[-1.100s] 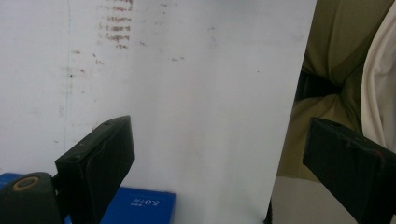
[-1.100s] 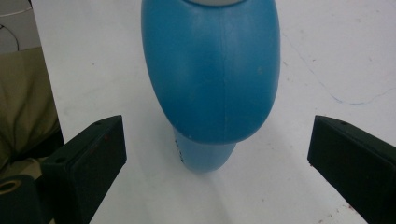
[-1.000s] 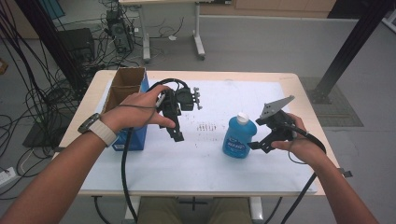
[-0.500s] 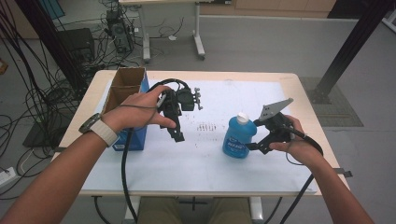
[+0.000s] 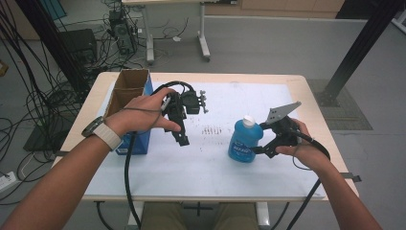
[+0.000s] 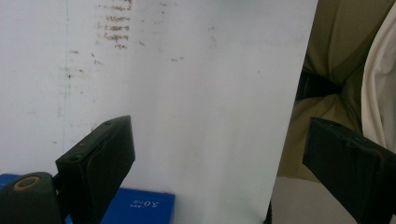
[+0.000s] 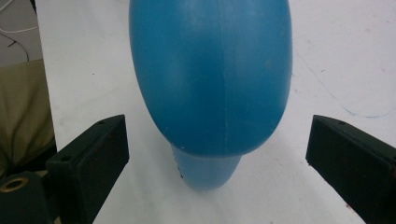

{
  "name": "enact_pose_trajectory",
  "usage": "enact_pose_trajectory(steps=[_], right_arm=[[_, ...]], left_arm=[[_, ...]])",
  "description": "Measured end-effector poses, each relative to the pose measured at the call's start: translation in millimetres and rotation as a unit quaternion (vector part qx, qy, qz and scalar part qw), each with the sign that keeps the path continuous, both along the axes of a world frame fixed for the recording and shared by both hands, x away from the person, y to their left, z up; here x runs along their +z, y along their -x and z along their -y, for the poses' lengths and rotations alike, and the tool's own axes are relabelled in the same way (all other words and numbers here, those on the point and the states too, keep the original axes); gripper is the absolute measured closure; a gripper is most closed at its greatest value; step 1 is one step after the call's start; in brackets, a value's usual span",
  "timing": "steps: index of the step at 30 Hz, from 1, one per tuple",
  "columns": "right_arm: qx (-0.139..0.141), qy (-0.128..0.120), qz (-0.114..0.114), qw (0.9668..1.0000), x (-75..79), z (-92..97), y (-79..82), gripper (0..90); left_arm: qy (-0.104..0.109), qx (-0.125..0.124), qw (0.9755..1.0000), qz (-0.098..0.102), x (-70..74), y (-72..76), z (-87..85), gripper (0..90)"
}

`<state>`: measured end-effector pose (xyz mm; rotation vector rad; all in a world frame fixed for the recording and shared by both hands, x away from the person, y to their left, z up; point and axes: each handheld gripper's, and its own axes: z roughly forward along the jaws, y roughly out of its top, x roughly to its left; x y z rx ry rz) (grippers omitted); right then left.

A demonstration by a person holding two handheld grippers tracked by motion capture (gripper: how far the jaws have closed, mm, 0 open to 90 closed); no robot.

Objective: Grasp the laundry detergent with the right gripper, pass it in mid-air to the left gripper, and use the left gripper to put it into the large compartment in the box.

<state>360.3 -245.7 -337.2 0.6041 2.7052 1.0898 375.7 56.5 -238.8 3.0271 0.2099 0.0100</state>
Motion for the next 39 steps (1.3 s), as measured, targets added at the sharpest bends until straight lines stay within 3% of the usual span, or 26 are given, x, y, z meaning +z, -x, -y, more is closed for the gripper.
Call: enact_pose_trajectory(steps=[39], right_arm=[[-0.001,-0.014,-0.002,0.9999,-3.9,-0.4,-1.2,5.7]], left_arm=[[0.000,0.003,1.0000,0.001,0.9,0.5,-1.7,9.6]])
